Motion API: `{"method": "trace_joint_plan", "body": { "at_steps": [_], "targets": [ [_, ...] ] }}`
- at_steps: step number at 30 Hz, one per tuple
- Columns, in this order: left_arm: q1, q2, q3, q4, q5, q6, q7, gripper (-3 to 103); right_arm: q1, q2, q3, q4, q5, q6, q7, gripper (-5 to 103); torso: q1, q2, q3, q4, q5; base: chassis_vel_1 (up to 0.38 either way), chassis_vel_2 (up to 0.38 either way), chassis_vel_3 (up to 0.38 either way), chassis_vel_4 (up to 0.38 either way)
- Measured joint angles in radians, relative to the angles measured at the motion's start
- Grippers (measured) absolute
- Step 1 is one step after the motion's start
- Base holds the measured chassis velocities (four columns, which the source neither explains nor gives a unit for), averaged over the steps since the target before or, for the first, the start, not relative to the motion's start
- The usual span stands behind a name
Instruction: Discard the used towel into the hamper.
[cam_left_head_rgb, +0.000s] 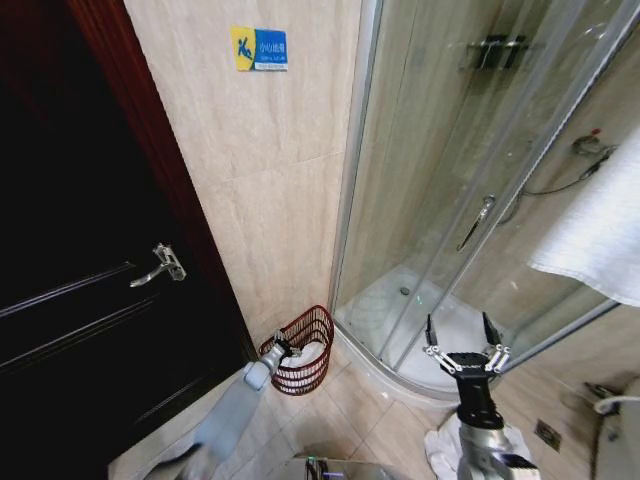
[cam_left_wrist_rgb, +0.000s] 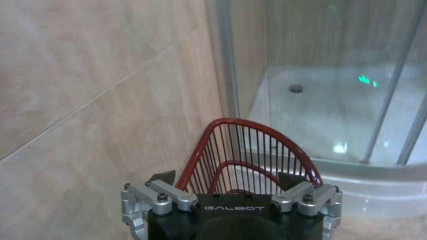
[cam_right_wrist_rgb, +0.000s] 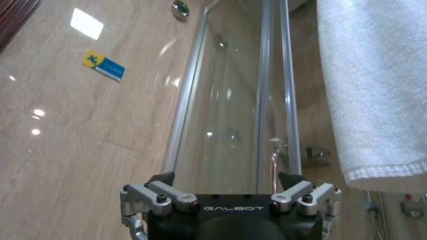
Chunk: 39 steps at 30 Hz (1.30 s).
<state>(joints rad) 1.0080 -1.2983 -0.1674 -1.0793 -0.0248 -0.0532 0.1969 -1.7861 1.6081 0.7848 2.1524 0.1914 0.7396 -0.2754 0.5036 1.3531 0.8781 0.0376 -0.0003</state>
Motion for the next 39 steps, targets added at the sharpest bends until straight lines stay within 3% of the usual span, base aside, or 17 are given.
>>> {"method": "trace_joint_plan", "body": {
  "at_steps": [1, 8, 13, 18, 21, 34, 39],
  "targets": [
    [0.000, 0.000, 0.000, 0.000, 0.000, 0.000, 0.000, 100, 0.000, 0.000, 0.000, 0.000, 0.000, 0.000, 0.000, 100, 0.000, 0.000, 0.000, 0.0000, 0.0000, 0.000, 0.000, 0.000, 0.000],
    [0.193, 0.043, -0.096, -0.302, -0.101, 0.123, 0.017, 100, 0.009, 0.000, 0.013, 0.021, 0.043, -0.019, 0.003, 100, 0.000, 0.000, 0.000, 0.0004, 0.0002, 0.000, 0.000, 0.000, 0.000],
    [0.305, 0.015, -0.182, -0.452, -0.105, 0.173, 0.031, 100, 0.000, 0.000, 0.022, 0.031, 0.071, -0.018, -0.001, 100, 0.000, 0.000, 0.000, 0.0001, 0.0001, 0.000, 0.000, 0.000, 0.000],
    [0.382, -0.037, -0.261, -0.549, -0.093, 0.186, 0.048, 100, -0.002, 0.000, 0.011, 0.036, 0.072, -0.013, -0.004, 100, 0.000, 0.000, 0.000, 0.0002, 0.0001, 0.000, 0.000, 0.000, 0.000],
    [0.483, -0.085, -0.350, -0.681, -0.095, 0.187, 0.056, 100, 0.003, 0.000, 0.012, 0.046, 0.085, -0.015, -0.005, 100, 0.000, 0.000, 0.000, 0.0001, 0.0005, 0.000, 0.000, 0.000, 0.000],
    [0.683, -0.261, -0.444, -0.913, -0.064, 0.159, 0.037, 100, 0.037, 0.000, 0.007, 0.028, 0.098, -0.032, -0.005, 100, 0.000, 0.000, 0.000, 0.0002, 0.0004, 0.000, 0.000, 0.000, 0.000],
    [0.723, -0.300, -0.458, -1.049, -0.040, 0.185, 0.014, 100, 0.050, 0.000, 0.013, 0.029, 0.113, -0.041, -0.001, 100, 0.000, 0.000, 0.000, 0.0002, 0.0005, 0.000, 0.000, 0.000, 0.000]
  ]
}}
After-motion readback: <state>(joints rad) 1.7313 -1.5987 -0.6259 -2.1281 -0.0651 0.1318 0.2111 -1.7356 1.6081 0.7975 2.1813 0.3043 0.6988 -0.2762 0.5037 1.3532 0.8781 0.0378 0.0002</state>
